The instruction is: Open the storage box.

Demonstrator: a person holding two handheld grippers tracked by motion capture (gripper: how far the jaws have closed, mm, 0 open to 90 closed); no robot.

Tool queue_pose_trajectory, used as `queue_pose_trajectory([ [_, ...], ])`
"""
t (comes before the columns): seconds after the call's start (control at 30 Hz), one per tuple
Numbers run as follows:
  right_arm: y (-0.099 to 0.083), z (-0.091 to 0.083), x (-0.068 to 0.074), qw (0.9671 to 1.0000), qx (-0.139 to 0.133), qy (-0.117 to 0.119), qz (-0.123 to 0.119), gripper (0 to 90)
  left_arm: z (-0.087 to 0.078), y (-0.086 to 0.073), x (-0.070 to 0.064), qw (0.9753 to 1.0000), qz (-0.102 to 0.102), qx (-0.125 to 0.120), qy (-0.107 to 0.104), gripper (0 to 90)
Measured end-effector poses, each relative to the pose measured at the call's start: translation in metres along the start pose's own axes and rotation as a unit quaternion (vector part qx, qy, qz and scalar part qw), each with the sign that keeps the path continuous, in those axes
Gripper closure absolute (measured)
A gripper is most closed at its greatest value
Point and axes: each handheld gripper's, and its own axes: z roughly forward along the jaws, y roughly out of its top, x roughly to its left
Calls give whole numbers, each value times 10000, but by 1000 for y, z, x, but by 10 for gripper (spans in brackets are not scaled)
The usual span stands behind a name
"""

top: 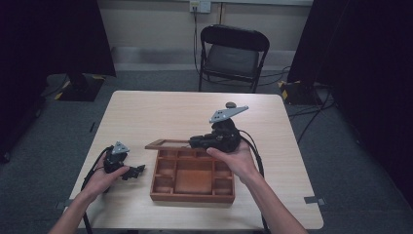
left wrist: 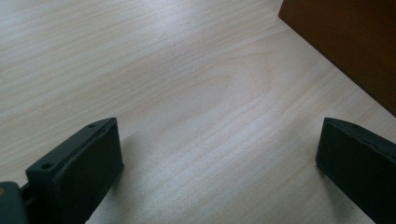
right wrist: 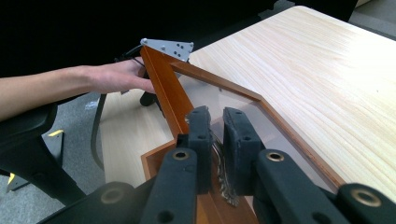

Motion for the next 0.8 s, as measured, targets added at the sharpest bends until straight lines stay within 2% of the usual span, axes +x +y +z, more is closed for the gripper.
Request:
queue_pose_trajectory([
  [0.2,1,-1,-2,10000,-23,10,44,822,0,0,0,10000,0,0,-1,0],
  [0.8,10,0,-6,9996,-180,-199,49,830,0,0,0,10000,6,3,-4,0],
])
